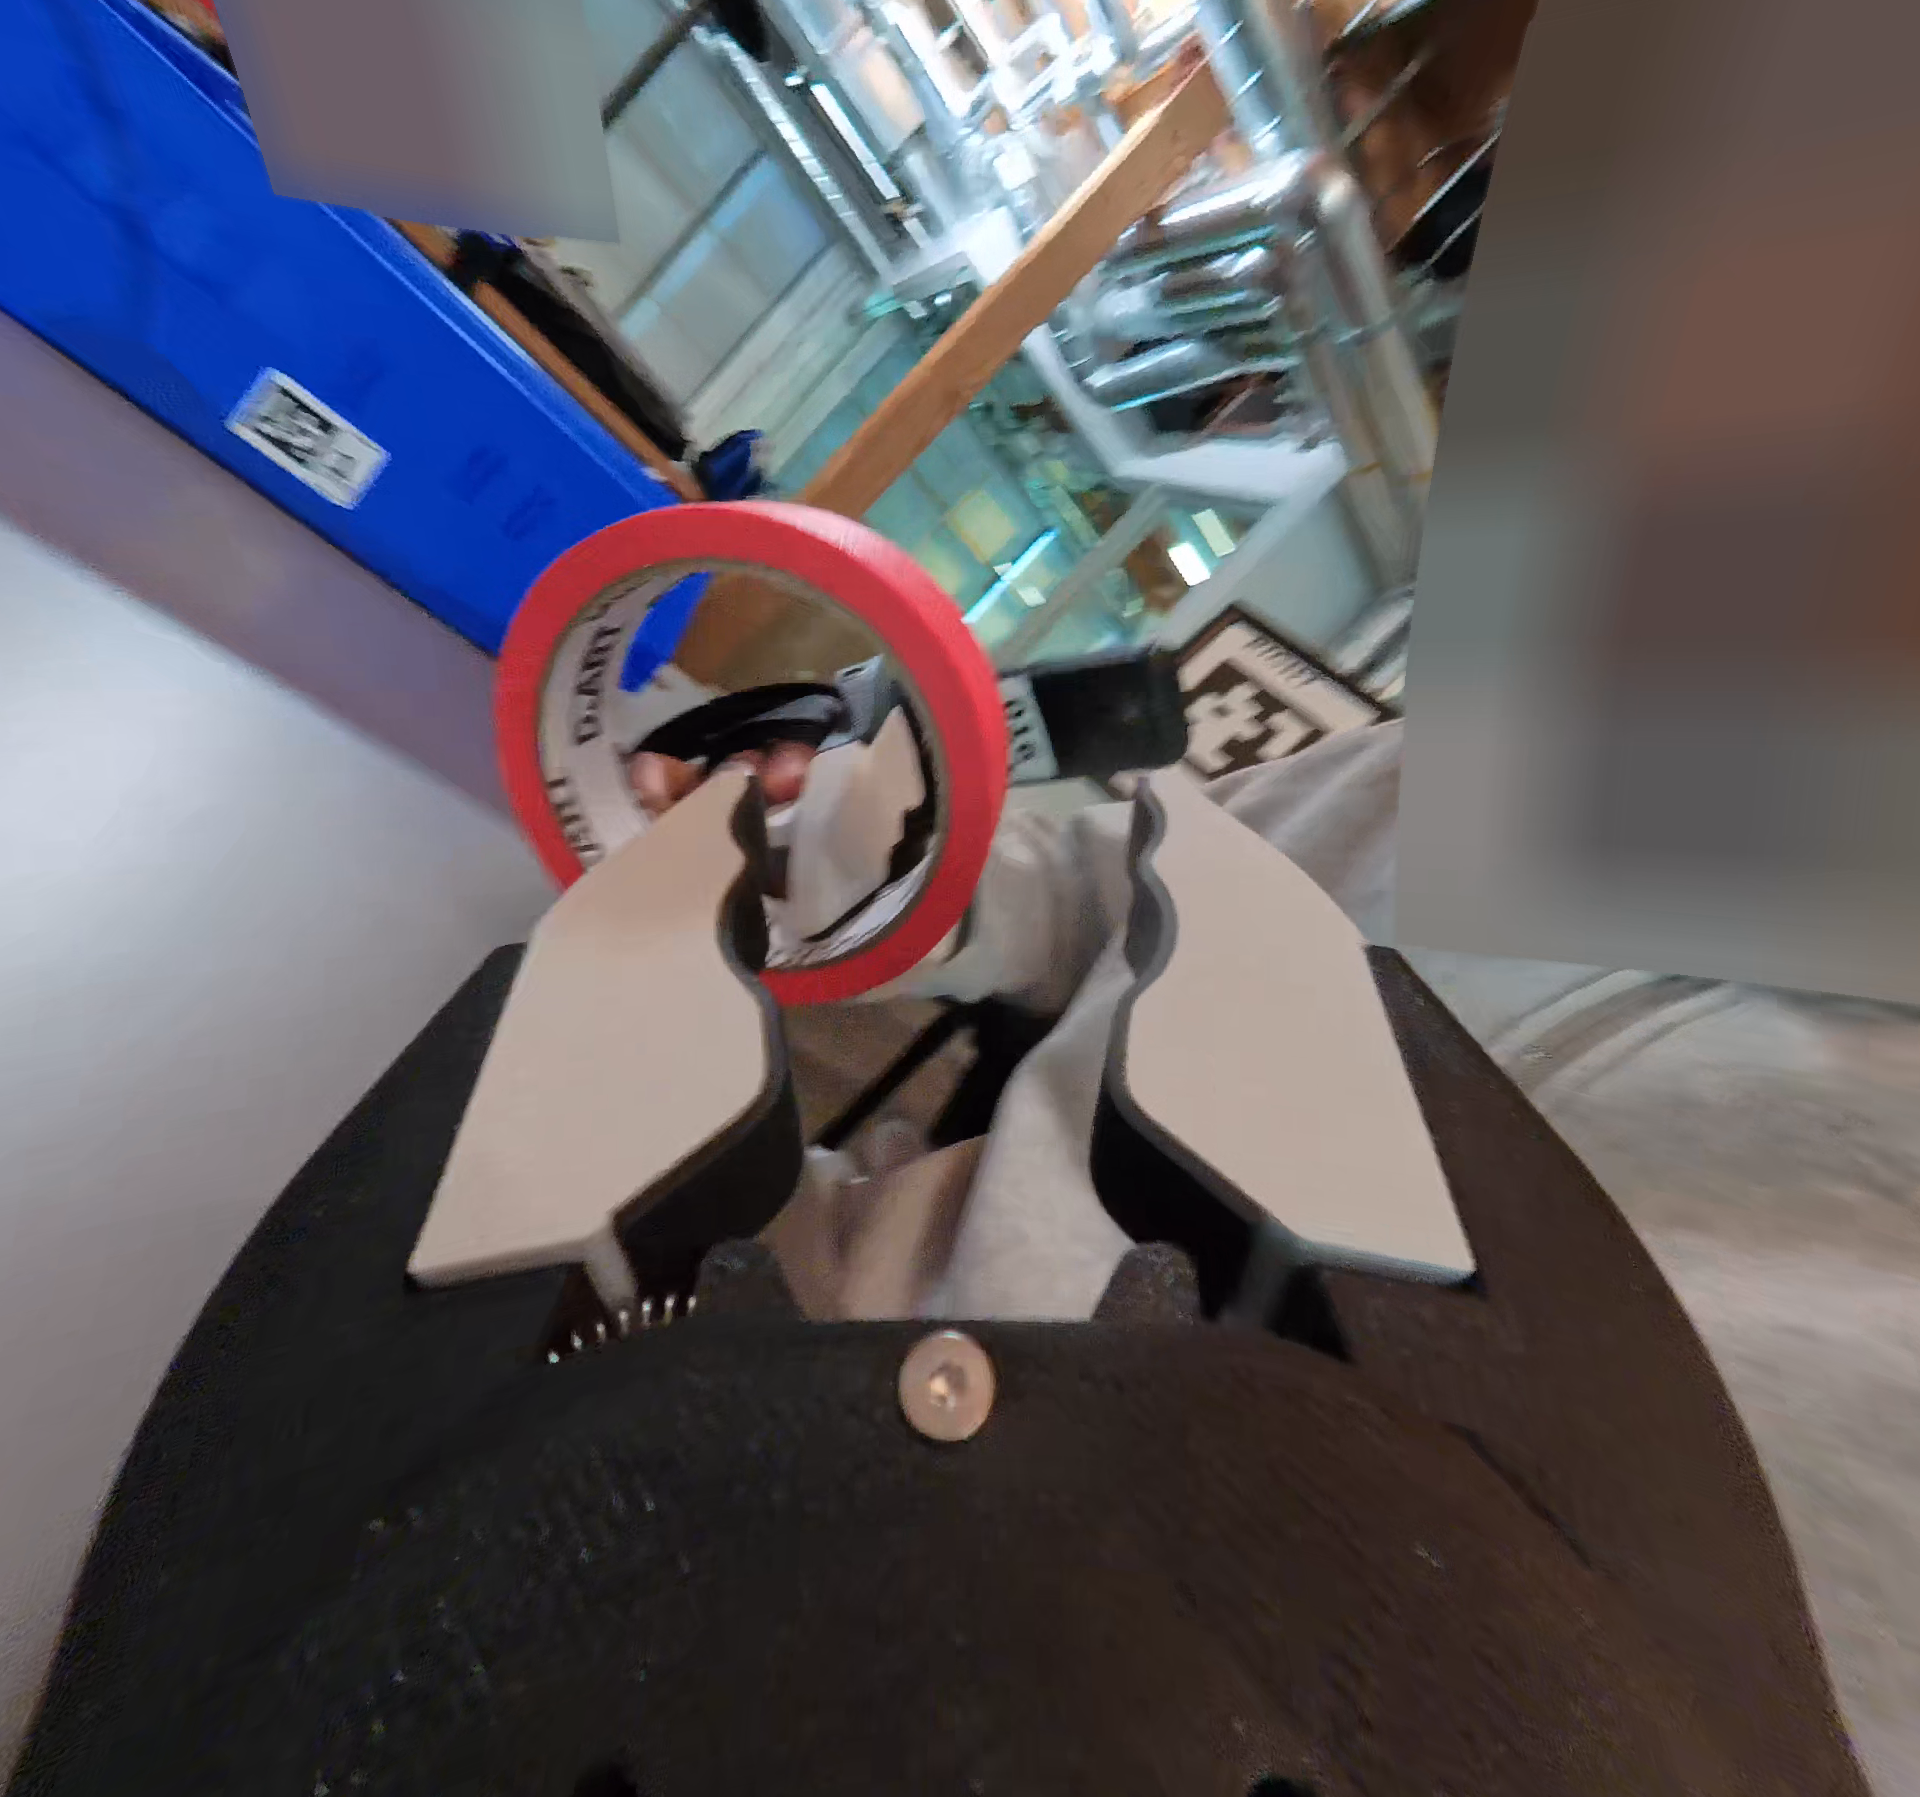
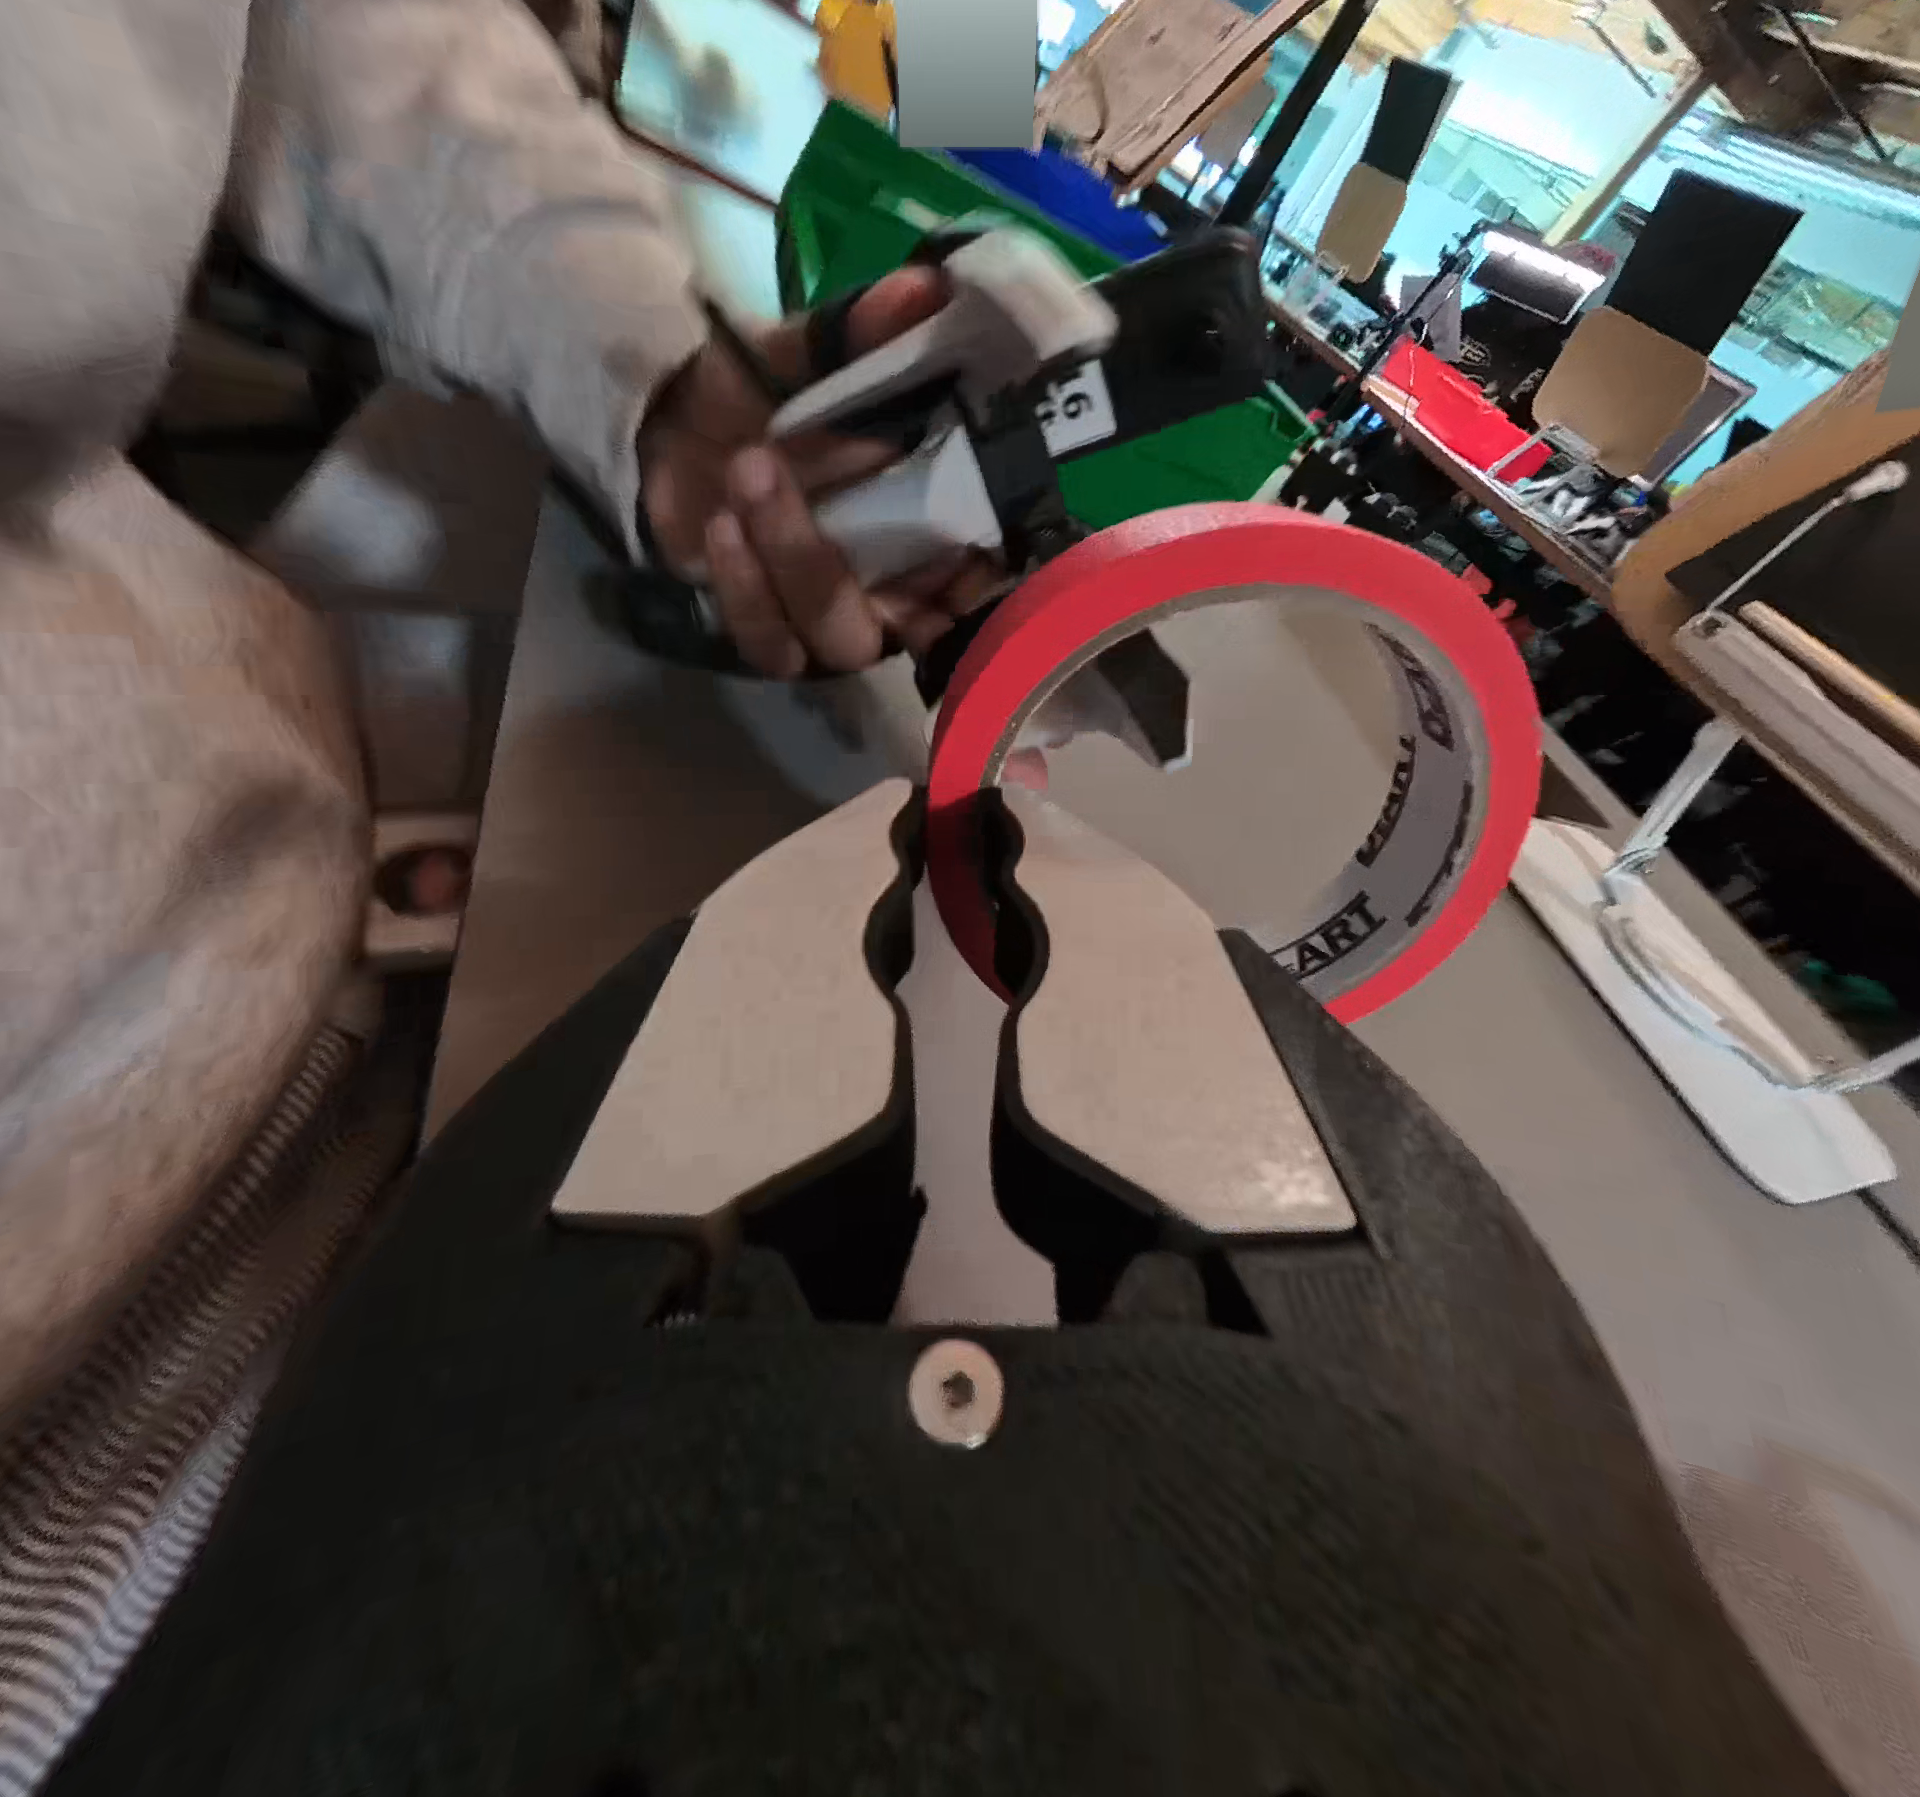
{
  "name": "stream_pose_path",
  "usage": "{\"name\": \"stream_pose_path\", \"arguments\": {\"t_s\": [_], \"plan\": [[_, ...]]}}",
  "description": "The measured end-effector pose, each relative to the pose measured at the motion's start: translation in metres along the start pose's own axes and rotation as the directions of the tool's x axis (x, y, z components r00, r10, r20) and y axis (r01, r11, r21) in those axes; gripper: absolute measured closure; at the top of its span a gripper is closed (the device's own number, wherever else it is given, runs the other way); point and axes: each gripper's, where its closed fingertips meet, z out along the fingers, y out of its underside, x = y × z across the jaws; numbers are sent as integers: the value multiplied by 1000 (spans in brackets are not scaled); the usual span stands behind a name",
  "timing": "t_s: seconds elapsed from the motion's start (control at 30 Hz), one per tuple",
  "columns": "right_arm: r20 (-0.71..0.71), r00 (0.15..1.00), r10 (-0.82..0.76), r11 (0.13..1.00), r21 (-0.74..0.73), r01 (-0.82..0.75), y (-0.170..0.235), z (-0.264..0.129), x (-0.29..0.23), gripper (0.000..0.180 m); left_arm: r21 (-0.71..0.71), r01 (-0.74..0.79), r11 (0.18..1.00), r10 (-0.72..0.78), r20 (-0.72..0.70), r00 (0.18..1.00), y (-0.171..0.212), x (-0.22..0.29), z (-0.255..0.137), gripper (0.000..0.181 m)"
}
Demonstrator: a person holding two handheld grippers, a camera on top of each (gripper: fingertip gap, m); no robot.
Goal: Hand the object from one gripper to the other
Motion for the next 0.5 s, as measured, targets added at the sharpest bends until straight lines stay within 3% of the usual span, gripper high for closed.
{"name": "stream_pose_path", "arguments": {"t_s": [0.03,0.13,0.3,0.5], "plan": [[3,998,60,997,37,-60,-6,-3,4,169,-15,-66,998,66,49,997,0,-4,-1,104],[75,965,253,952,160,-262,-25,-12,8,169,-61,-233,971,239,138,961,2,-10,0,90],[301,801,518,777,227,-587,-45,-20,1,169,-163,-410,897,439,249,863,4,-22,-4,105],[404,747,528,744,204,-636,-56,-16,-17,169,-182,-366,913,404,272,873,5,-29,-8,128]]}}
